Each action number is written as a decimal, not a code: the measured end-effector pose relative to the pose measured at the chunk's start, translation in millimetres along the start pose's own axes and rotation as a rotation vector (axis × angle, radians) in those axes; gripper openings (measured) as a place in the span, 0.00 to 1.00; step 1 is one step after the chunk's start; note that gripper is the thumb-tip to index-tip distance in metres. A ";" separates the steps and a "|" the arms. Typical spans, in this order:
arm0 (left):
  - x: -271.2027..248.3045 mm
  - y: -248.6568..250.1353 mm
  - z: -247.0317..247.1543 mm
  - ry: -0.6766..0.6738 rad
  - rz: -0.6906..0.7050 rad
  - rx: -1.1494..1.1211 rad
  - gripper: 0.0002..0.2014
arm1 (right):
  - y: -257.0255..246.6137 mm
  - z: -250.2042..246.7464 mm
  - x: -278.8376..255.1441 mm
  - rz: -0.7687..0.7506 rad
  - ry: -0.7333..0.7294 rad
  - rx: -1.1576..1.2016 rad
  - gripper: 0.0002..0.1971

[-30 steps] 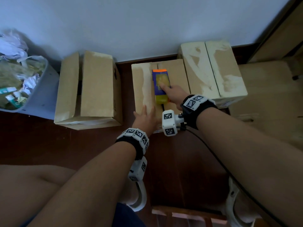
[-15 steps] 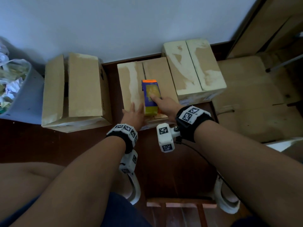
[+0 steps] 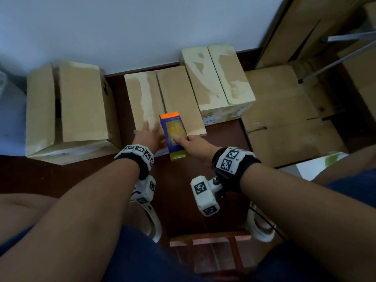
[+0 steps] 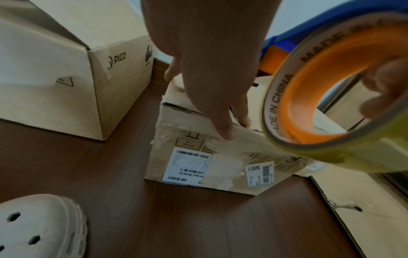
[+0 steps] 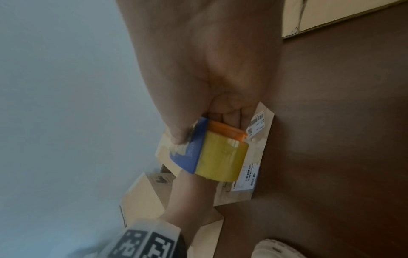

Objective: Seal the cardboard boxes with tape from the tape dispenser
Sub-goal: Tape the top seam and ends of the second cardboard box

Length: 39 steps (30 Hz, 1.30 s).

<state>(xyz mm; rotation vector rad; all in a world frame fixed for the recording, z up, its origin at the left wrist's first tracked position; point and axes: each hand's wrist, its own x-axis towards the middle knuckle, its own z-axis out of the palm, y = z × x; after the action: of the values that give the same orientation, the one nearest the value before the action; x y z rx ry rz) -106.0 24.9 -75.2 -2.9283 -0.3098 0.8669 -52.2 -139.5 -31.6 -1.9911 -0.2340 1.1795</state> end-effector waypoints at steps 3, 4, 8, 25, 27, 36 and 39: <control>2.8 -0.6 0.9 -0.019 0.000 -0.008 0.23 | -0.9 -3.4 -13.7 0.049 -0.075 -0.050 0.30; 5.2 -1.2 2.1 -0.020 0.000 -0.022 0.23 | 3.9 -3.8 -21.9 0.076 -0.123 -0.096 0.28; 9.6 -4.0 6.7 0.012 0.033 -0.055 0.25 | 22.7 -7.9 -59.3 0.177 -0.192 -0.278 0.18; 6.6 -4.4 8.0 0.068 0.022 -0.075 0.30 | 78.4 12.9 -43.1 0.423 -0.334 -0.034 0.38; 7.5 -4.2 10.4 0.077 0.024 -0.071 0.30 | 80.1 13.2 -39.0 0.430 -0.295 -0.046 0.37; 10.7 -10.2 21.0 0.113 -0.009 -0.225 0.40 | 72.6 26.2 4.2 0.495 -0.293 -0.205 0.36; 10.5 -10.9 21.1 0.129 -0.012 -0.237 0.42 | 60.9 34.2 17.8 0.492 -0.315 -0.235 0.30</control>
<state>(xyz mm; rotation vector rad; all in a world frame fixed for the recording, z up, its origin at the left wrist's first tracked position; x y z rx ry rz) -110.7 38.0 -97.1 -3.1773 -0.4487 0.6774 -83.6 -152.6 -95.0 -2.1250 -0.0364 1.8566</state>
